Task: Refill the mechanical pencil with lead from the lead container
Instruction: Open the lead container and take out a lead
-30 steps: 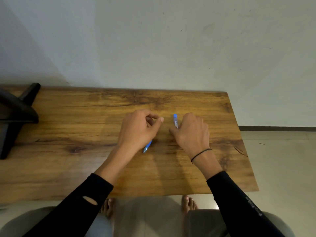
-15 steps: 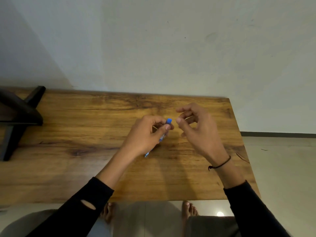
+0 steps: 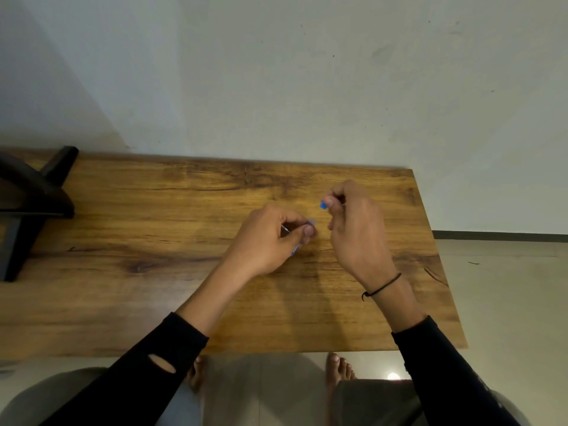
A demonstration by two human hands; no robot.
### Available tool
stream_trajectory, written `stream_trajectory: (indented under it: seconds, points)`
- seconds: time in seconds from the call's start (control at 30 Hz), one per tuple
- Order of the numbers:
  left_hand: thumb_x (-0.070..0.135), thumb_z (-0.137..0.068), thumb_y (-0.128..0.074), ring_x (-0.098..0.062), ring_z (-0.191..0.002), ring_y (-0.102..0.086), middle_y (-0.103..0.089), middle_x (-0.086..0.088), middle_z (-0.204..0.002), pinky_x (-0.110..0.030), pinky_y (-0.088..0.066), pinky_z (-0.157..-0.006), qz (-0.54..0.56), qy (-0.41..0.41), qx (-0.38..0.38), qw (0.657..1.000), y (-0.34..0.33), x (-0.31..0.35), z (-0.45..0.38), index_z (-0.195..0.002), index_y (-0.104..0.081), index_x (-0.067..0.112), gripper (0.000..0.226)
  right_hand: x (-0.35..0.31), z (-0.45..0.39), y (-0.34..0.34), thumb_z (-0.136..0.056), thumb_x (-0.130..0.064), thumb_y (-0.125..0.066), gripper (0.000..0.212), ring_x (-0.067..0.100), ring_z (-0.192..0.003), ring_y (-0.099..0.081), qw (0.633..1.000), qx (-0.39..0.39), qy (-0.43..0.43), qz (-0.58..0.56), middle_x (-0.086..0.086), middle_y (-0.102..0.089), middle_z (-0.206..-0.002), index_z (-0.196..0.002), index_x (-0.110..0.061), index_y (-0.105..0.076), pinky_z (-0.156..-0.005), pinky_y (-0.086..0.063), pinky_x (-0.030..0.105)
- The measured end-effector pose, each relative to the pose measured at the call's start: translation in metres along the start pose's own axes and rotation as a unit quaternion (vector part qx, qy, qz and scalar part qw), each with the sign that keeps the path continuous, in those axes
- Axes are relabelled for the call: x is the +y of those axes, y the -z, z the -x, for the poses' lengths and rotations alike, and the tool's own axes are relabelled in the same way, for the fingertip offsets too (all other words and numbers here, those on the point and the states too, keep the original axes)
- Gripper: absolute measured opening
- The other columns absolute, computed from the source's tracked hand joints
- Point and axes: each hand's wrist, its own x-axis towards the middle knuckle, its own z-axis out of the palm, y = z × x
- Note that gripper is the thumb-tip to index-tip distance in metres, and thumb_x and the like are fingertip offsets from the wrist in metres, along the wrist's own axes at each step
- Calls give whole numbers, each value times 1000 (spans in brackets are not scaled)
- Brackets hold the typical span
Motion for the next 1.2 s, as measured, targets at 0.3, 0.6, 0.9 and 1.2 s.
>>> stream_trajectory:
  seconds: [0.3,0.6,0.9,1.2]
  points:
    - [25,-101,-75,0,-77,-76,-83,16,-99,-15,-59,-67,155,55,73,984,9,3,-2,-110,-87,24,15,14,6,-14,-99,-9,-68,11,31,-92,-68,974,-114,-20,196,7,-69,-103,-90,-17,-65,-68,-42,34]
    - [21,-96,-82,-14,-81,-84,-84,-3,-89,-23,-66,-72,235,100,97,962,10,10,0,-102,-86,13,10,17,-4,0,-101,-17,-69,19,16,-69,-70,997,-11,-70,19,-5,-72,-75,-86,-7,-74,-64,-58,36]
    - [10,-93,-83,-18,-81,-82,-85,-11,-90,-24,-66,-76,384,89,134,909,14,16,-1,-90,-83,11,3,-10,6,5,-100,-7,-68,21,19,-67,-70,854,-159,-182,-461,16,-76,-82,-117,4,-65,-62,-59,25]
    - [89,-92,-35,-39,-144,-60,-62,-32,-149,-44,-46,-124,758,87,6,646,16,16,8,-149,-57,-6,112,-15,0,14,-100,-5,-64,18,11,-52,-57,791,-129,-162,-575,8,-67,-67,-87,-9,-77,-47,-45,18]
